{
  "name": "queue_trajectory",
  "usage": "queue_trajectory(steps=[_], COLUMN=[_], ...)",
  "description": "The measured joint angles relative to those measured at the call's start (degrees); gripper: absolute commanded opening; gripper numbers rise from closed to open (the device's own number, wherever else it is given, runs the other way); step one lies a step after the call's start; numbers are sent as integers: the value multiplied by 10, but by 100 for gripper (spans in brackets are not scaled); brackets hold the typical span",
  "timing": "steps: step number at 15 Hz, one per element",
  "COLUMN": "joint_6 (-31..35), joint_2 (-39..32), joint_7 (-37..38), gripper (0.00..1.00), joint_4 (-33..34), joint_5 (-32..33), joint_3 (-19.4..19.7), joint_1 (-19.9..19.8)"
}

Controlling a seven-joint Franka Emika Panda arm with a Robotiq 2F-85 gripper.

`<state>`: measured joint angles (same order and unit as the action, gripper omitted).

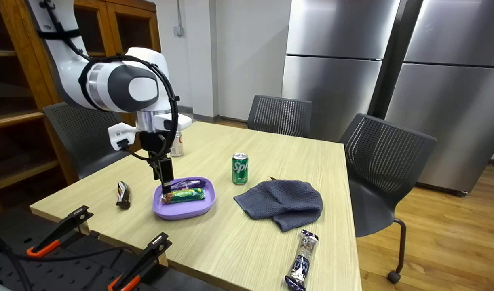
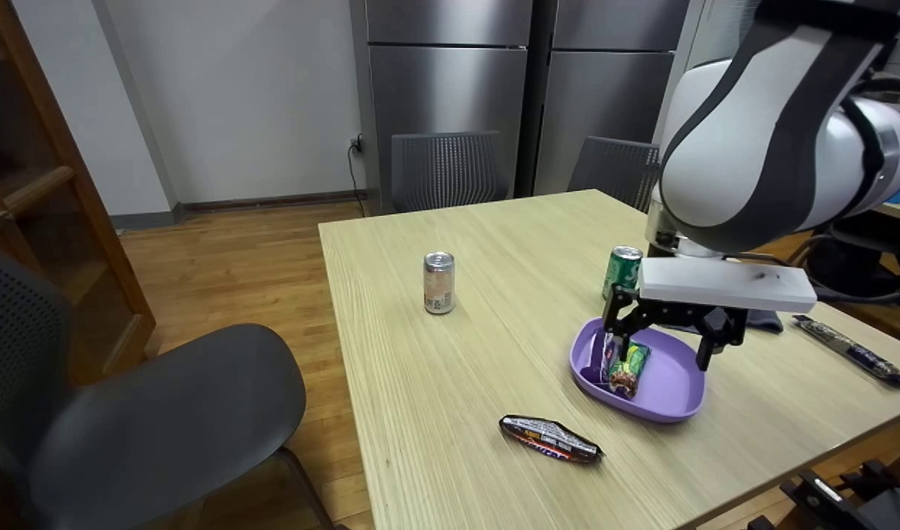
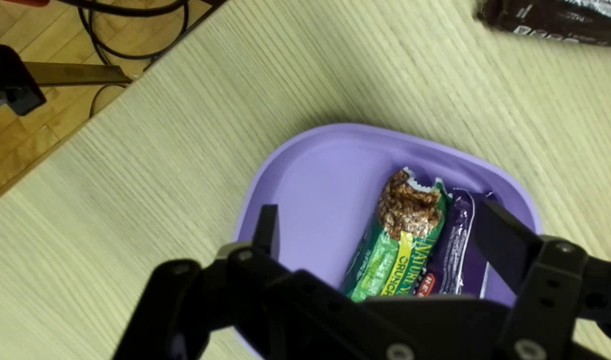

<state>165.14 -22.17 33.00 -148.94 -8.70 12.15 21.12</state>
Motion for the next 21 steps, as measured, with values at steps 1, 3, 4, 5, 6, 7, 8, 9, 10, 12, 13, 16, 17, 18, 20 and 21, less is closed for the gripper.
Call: queue_trajectory(steps=[1,3,4,5,6,7,8,9,10,12,13,16,17,18,20,21], joint_6=[0,0,0,0,0,0,0,0,0,1,1,3,4,5,8,9], joint_2=[3,9,12,13,14,15,15,15,15,15,15,15,15,15,14,14], joint_7=[5,16,21,27,31,32,33,33,33,33,33,33,33,34,44,45], gripper=[100,100,100,100,100,100,100,100,100,100,100,100,100,100,100,100], joint_4=[-3,-8,-9,-10,-11,-11,-11,-11,-11,-10,-10,-9,-9,-8,-7,-7], joint_5=[8,25,34,43,51,59,67,73,80,95,102,131,141,154,179,183], joint_3=[0,-2,-4,-5,-8,-11,-14,-18,-22,-31,-34,-36,-36,-34,-21,-17], joint_1=[10,29,38,47,55,61,66,71,75,80,83,99,105,113,132,137])
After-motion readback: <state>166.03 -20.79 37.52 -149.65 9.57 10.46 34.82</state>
